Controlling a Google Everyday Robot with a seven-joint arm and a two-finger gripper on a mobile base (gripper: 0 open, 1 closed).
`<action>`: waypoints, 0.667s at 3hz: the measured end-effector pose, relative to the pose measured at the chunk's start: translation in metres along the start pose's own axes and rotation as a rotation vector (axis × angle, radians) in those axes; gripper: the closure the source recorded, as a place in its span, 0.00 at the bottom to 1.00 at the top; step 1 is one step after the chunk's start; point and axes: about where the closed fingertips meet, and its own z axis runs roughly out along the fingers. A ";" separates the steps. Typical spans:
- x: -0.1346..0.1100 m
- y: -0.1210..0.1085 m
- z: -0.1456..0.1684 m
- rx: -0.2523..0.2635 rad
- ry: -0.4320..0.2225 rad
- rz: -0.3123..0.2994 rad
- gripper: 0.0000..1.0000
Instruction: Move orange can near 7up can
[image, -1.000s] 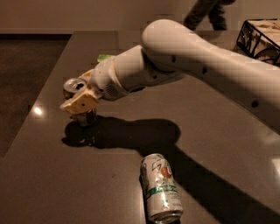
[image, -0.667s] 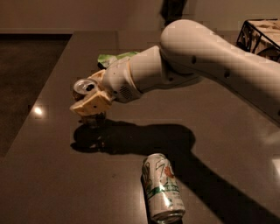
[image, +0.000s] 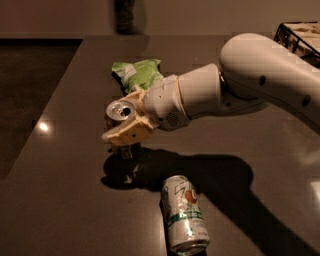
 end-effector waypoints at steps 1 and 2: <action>0.019 0.015 -0.029 0.006 0.002 0.029 1.00; 0.032 0.025 -0.041 0.001 0.005 0.050 1.00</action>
Offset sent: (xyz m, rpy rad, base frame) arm -0.0377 -0.0727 -0.0224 0.0036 0.0753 -0.0387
